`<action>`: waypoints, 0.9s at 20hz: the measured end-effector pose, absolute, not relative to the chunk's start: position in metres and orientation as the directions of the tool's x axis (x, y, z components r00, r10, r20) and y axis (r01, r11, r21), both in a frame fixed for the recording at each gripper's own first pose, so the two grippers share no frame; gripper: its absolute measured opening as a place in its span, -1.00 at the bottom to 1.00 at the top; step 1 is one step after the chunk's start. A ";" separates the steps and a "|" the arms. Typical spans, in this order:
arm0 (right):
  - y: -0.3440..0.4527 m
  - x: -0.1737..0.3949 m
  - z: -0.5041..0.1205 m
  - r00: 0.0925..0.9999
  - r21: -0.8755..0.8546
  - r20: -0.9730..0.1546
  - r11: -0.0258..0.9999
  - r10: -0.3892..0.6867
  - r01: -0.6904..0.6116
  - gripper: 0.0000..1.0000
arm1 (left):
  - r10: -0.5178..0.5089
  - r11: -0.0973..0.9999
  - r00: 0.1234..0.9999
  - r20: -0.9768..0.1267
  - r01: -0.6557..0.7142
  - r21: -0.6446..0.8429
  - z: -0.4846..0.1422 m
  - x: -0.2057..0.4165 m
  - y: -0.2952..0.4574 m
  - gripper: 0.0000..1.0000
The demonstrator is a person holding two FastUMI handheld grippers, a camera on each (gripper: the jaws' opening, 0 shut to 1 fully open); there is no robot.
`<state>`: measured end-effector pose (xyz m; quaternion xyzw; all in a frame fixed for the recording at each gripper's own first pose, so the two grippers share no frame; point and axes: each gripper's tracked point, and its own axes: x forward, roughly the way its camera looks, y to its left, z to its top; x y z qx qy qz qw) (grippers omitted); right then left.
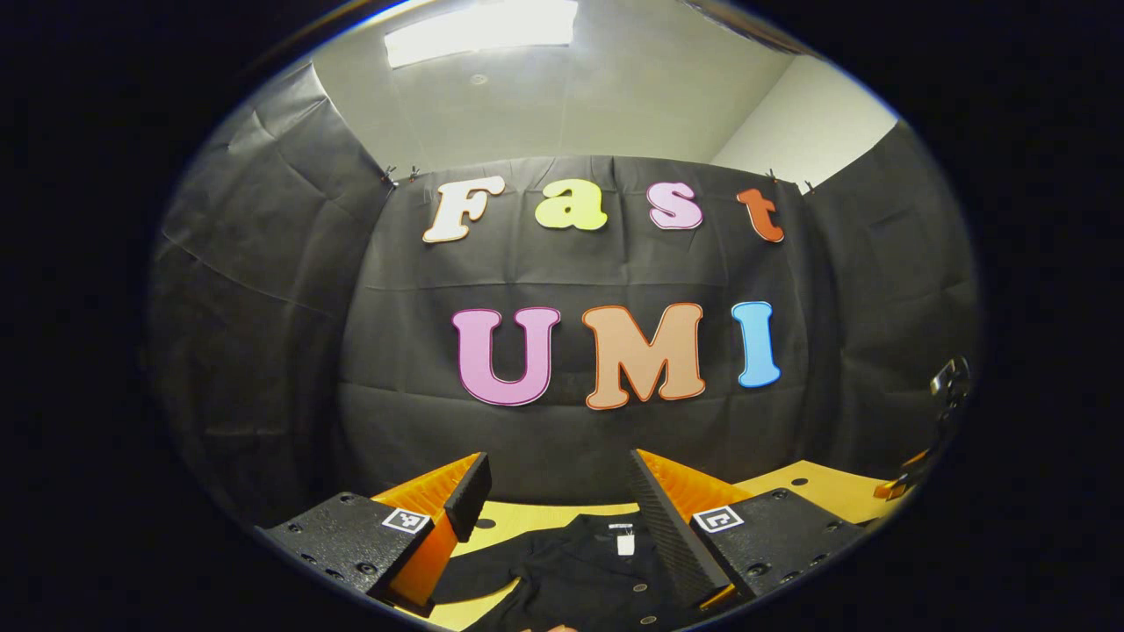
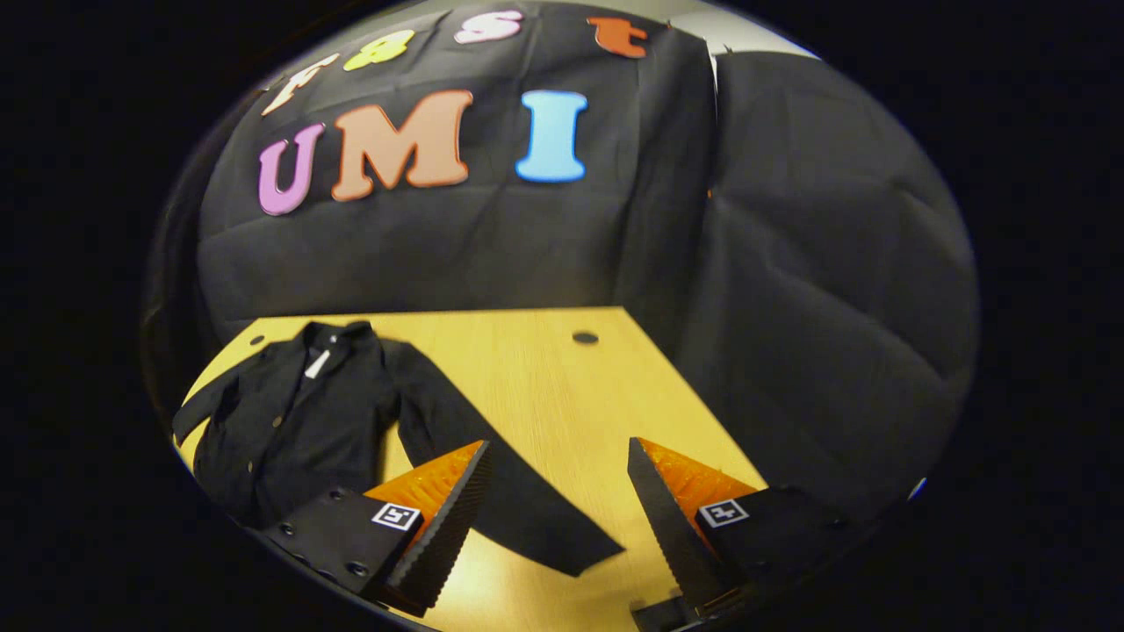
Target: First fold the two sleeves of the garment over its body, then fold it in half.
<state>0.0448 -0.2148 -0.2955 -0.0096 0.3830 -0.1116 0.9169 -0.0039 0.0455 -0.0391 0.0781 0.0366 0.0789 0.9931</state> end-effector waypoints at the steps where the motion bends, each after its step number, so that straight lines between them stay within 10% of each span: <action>1: -0.216 0.040 -0.313 0.645 -0.109 -0.736 0.977 -0.205 0.185 1.00 | 0.166 0.975 0.984 -0.064 -0.154 0.162 -0.040 -0.003 0.044 0.84; 12: -0.233 0.008 -0.406 0.412 -0.094 -0.900 0.987 -0.141 0.132 0.93 | 0.213 0.964 0.974 -0.078 -0.196 0.182 -0.048 -0.001 0.020 0.84; 16: -0.212 0.010 -0.407 0.419 -0.003 -0.907 0.997 -0.034 0.075 0.45 | 0.237 0.959 0.967 -0.091 -0.218 0.179 -0.055 -0.003 0.015 0.84; 18: -0.203 0.012 -0.410 0.425 -0.006 -0.905 1.000 -0.016 0.025 -0.34 | 0.253 0.957 0.962 -0.102 -0.233 0.171 -0.061 -0.006 0.015 0.84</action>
